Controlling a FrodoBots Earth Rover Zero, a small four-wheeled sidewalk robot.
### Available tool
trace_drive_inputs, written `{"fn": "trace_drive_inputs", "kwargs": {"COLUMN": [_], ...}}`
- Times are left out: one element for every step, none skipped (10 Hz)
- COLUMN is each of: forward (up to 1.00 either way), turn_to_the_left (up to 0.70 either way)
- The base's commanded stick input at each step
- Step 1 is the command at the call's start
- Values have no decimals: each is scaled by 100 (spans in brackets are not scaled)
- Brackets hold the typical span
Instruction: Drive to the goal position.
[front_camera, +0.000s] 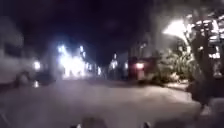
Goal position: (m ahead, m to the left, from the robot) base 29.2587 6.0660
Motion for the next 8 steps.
{"fn": "trace_drive_inputs", "kwargs": {"forward": [100,100,100,100,100,100,100,100], "turn_to_the_left": [0,0,0,0,0,0,0,0]}}
